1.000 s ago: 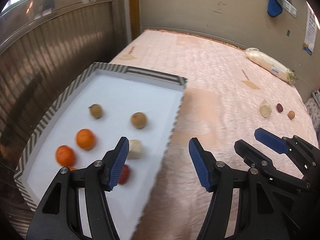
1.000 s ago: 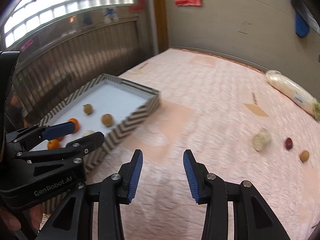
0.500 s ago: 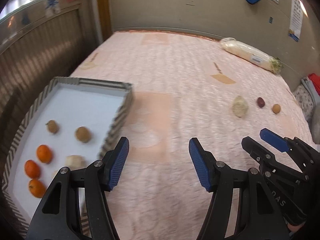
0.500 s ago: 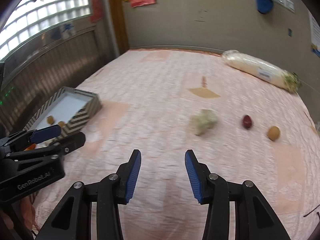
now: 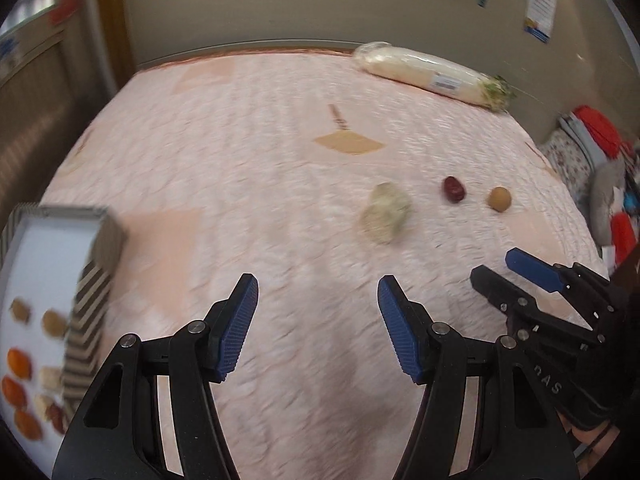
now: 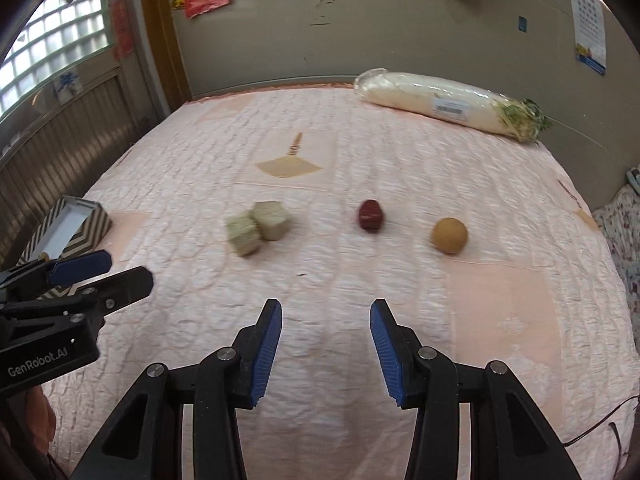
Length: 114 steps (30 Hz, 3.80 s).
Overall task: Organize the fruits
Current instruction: 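Move both open tools back to the remaining items on the quilt, then grasp a beige chunk with the left tool while the right grasps the second red date, then carry the beige chunk and red date over the white tray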
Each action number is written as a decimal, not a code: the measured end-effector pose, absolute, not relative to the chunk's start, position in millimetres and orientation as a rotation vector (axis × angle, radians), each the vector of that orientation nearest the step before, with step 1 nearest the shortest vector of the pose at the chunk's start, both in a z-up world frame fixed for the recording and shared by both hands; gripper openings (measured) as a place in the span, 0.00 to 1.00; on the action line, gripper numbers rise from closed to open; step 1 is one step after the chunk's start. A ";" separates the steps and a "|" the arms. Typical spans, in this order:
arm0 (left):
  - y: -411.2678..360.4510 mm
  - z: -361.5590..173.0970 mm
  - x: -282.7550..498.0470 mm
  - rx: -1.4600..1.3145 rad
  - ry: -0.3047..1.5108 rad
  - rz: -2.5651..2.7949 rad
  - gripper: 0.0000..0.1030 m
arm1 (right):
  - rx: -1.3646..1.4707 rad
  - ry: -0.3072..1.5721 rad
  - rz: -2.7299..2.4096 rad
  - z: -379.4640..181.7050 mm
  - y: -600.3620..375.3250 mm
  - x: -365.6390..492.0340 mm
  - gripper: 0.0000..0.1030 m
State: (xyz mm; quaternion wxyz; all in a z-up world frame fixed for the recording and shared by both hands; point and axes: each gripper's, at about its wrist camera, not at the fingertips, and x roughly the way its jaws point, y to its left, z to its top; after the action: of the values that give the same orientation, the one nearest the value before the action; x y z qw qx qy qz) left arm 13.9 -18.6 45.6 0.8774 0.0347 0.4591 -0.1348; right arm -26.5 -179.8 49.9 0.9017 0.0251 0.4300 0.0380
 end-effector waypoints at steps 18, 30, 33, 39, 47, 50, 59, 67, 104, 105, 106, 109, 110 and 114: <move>-69.5 19.6 62.9 0.176 0.972 -0.390 0.61 | 0.081 0.890 0.041 47.4 -227.7 -5.9 0.43; -61.5 18.1 61.4 0.154 0.950 -0.384 0.30 | 0.059 0.857 0.105 46.2 -212.0 23.3 0.43; -58.4 20.2 60.2 0.143 0.948 -0.384 0.30 | 0.039 0.867 0.104 44.2 -209.6 39.7 0.43; -50.8 21.2 58.1 0.121 0.958 -0.362 0.30 | -0.026 0.910 0.090 28.4 -202.5 66.6 0.25; -42.1 27.2 50.0 0.104 0.957 -0.329 0.30 | 0.015 0.893 0.085 39.4 -203.0 46.6 0.20; -36.5 29.0 43.3 0.097 0.963 -0.299 0.30 | 0.029 0.876 0.086 45.2 -196.1 28.0 0.20; -18.3 34.3 15.6 0.085 0.962 -0.246 0.30 | 0.041 0.856 0.110 49.4 -163.2 -18.8 0.20; 10.7 44.0 -8.9 0.084 0.935 -0.192 0.30 | 0.042 0.845 0.158 54.5 -133.0 -44.1 0.20; 173.0 82.6 -62.1 -0.022 0.837 0.069 0.30 | -0.141 0.772 0.439 88.5 42.9 -55.7 0.20; 177.2 82.6 -62.6 -0.026 0.838 0.075 0.30 | -0.149 0.770 0.446 89.1 48.1 -55.1 0.20; 181.3 82.5 -62.9 -0.030 0.839 0.082 0.30 | -0.153 0.769 0.452 89.5 51.8 -54.6 0.20; 192.4 82.5 -63.9 -0.043 0.840 0.100 0.30 | -0.163 0.770 0.477 90.5 64.2 -53.0 0.20; 197.8 82.3 -64.2 -0.049 0.842 0.108 0.30 | -0.167 0.769 0.483 90.7 67.9 -52.5 0.20; 213.6 80.2 -64.1 -0.070 0.848 0.133 0.30 | -0.185 0.772 0.510 91.1 85.0 -50.1 0.20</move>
State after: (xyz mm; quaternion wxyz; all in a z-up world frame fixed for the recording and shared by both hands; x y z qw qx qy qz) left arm -64.1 213.6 80.2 0.9087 -0.0337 0.4110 0.0647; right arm -50.1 85.0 91.1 0.8908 -0.0890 0.3719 0.2454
